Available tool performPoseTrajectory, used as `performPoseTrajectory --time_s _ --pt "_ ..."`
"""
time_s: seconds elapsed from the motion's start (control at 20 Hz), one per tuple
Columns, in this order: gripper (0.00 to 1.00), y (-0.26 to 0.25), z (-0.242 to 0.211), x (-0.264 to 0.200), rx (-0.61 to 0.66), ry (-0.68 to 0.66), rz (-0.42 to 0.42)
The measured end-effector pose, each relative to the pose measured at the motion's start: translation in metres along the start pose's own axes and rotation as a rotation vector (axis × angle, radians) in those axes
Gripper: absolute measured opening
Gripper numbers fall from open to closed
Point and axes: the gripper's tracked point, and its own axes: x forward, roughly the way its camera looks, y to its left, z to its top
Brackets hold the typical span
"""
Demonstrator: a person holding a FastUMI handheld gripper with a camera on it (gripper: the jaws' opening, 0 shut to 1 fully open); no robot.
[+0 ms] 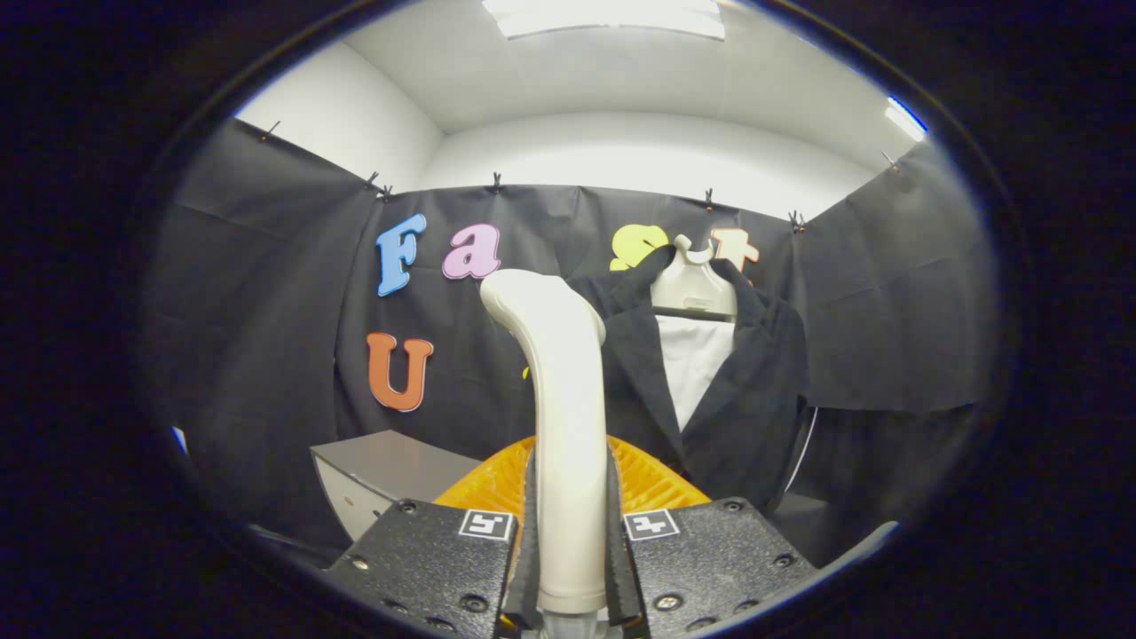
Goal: Iron the clothes twice with a garment steamer, once on the left side and once on the right side.
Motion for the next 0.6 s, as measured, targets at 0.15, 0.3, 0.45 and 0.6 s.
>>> performPoseTrajectory --time_s 0.15,0.3,0.45,0.6 --pt "0.32 -0.017 0.008 0.011 0.006 -0.02 -0.007" --pt "0.32 -0.04 0.021 0.024 -0.004 -0.074 -0.042" --pt "0.32 -0.047 0.022 0.039 -0.021 -0.094 -0.053" --pt "0.32 -0.046 0.008 0.057 -0.037 -0.083 -0.065"
